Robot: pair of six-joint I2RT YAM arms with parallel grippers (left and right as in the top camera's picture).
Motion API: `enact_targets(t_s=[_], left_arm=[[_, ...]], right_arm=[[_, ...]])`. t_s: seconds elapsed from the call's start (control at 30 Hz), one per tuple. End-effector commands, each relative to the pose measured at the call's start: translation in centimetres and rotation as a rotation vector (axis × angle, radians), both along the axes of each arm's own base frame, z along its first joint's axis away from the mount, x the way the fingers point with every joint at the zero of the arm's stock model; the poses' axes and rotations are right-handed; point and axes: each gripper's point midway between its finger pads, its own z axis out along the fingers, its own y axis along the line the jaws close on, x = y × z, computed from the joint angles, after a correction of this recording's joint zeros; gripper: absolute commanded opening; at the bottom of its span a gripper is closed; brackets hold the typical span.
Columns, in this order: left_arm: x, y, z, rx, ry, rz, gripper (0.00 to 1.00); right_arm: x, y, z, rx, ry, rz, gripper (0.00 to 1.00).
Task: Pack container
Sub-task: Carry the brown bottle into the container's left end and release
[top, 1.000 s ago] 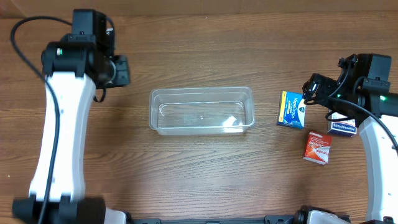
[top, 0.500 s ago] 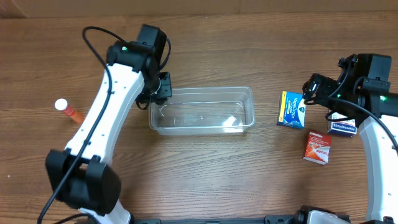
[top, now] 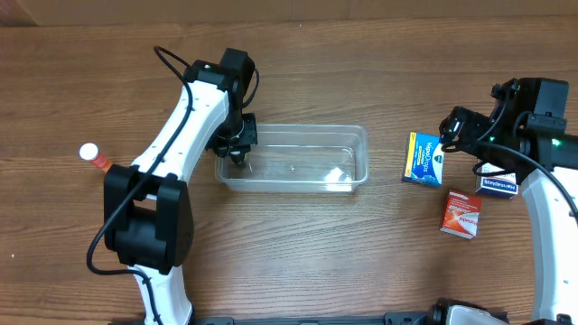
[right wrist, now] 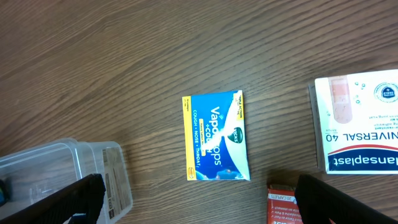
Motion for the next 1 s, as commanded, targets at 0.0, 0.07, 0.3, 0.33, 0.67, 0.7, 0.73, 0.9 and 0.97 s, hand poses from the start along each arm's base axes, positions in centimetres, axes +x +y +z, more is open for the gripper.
enact_targets(t_s=[0.0,0.07,0.3,0.33,0.67,0.7,0.73,0.9,0.97], left_arm=[[-0.4,-0.2,-0.9,0.004,0.027,0.006,0.27],[-0.4,-0.2,-0.9,0.004,0.028,0.002,0.38],[0.4,-0.5,0.2,-0.005,0.001,-0.047,0.44],[0.5,-0.5,0.5,-0.006,-0.004,-0.047,0.45],[1.9,-0.5,12.6,-0.040,-0.178,-0.055,0.78],[2.0,0.3,15.2,-0.039,-0.240,-0.040,1.00],[1.9,1.5,17.3,-0.037,-0.290,-0.013,1.00],[-2.0,12.0,25.2,-0.010,-0.474,0.304,1.00],[-4.3,16.9,27.3,0.022,-0.537,0.457,1.00]], right_arm=[[0.6,-0.1,1.3,0.002,-0.037,-0.003,1.00],[0.6,-0.1,1.3,0.002,-0.037,-0.003,1.00],[0.6,-0.1,1.3,0.002,-0.037,-0.003,1.00],[0.6,-0.1,1.3,0.002,-0.037,-0.003,1.00],[0.6,-0.1,1.3,0.002,-0.037,-0.003,1.00],[0.6,-0.1,1.3,0.002,-0.037,-0.003,1.00],[0.6,-0.1,1.3,0.002,-0.037,-0.003,1.00],[0.6,-0.1,1.3,0.002,-0.037,-0.003,1.00],[0.6,-0.1,1.3,0.002,-0.037,-0.003,1.00]])
